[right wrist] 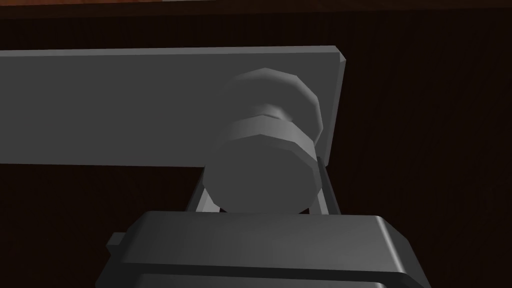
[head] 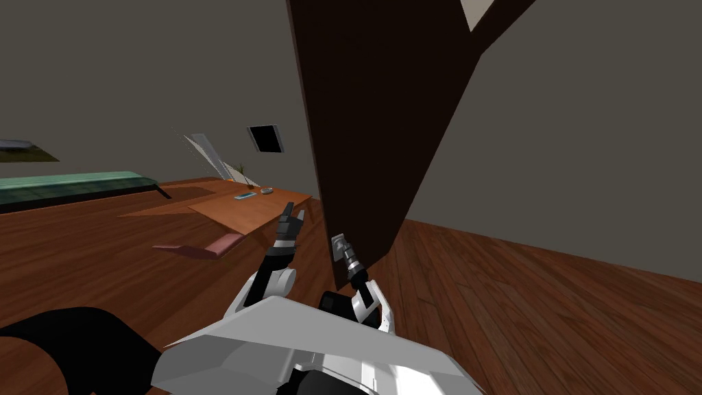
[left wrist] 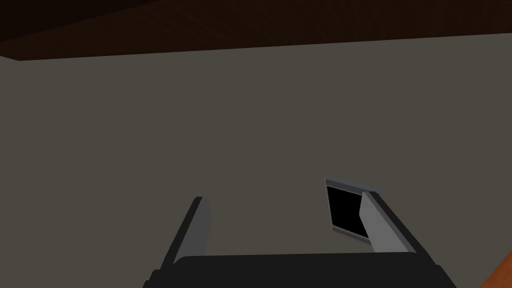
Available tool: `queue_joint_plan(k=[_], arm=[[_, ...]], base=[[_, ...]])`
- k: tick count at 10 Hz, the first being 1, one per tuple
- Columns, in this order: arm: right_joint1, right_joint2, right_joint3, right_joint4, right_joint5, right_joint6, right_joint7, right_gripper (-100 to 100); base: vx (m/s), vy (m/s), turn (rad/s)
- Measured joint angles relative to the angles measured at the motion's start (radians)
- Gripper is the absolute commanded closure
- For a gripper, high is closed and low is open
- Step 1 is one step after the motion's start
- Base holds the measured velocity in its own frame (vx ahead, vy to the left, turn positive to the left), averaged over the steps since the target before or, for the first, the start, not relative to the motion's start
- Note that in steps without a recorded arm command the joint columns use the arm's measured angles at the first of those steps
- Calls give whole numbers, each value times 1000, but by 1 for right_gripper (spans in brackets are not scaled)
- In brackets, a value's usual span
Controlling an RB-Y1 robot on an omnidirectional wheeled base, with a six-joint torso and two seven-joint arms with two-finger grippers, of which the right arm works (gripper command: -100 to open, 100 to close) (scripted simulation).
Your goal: Push the door open
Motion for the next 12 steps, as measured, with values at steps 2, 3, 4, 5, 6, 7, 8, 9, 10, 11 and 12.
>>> queue_joint_plan(k=[2,3,4,5,6,7,8,9,10,11,12], arm=[[-3,-8,-9,-6,-2,3,0,100],[-2,-20,-16,-8,-6,4,1,100],[-1,-25,-26,-10,-8,7,4,100],[-3,-27,-37,-5,-10,6,8,100],[-9,-29,-50,3,-15,4,10,100],[-17,-28,-64,11,-19,2,13,100],[-18,-23,-78,14,-21,2,18,100],[-22,-21,-90,16,-26,0,21,100],[-25,-16,-103,17,-29,0,24,100],[-27,-5,-116,20,-33,0,27,100],[-29,5,-129,24,-36,1,31,100]], base=[[73,120,-62],[41,171,-77],[67,181,-73],[81,192,-59],[68,211,-74],[96,206,-85],[95,204,-69],[78,187,-74],[78,175,-91],[60,160,-71],[60,153,-61]])
